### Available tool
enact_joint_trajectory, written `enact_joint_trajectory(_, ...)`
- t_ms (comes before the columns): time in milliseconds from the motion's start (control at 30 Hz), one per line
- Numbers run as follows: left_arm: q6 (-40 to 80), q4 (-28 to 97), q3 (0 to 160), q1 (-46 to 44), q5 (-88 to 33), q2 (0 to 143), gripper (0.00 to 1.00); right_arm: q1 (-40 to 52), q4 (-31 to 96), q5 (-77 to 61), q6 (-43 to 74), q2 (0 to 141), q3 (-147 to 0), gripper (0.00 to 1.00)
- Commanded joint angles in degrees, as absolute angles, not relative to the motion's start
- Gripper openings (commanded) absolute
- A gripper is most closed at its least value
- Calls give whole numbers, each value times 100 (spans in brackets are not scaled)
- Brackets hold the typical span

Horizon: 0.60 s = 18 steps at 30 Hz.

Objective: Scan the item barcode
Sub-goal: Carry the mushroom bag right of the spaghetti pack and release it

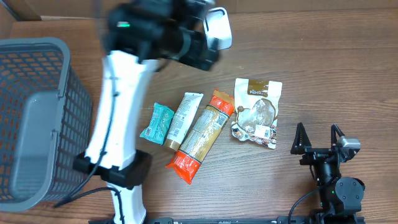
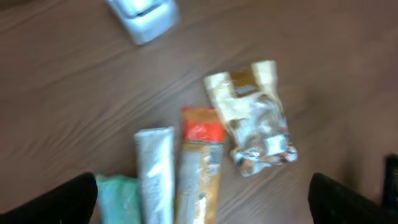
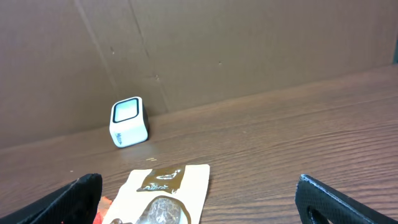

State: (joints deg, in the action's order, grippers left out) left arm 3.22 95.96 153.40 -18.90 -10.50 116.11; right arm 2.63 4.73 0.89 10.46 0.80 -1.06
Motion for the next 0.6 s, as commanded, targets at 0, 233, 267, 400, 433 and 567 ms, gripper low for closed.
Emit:
enact_joint_trajectory(0, 753, 9682, 15570, -1319, -578, 11281, 100, 261, 458, 143, 1039, 16, -45, 100)
enact_joint_trajectory(233, 567, 9682, 15124, 25, -482, 10545, 100, 261, 458, 143, 1039, 16, -45, 100)
enact_joint_trajectory(267, 548, 9682, 14910, 239, -447, 10372, 100, 261, 458, 143, 1039, 16, -45, 100)
enact_joint_trajectory(400, 447, 9682, 13917, 1090, -425, 9664, 100, 261, 458, 143, 1039, 16, -45, 100)
enact_joint_trajectory(433, 399, 9679, 13655, 1326, -449, 9480, 100, 261, 458, 143, 1039, 16, -45, 100)
enact_joint_trajectory(567, -237, 9574, 12879, 2034, -972, 8914, 100, 261, 458, 143, 1039, 16, -45, 100)
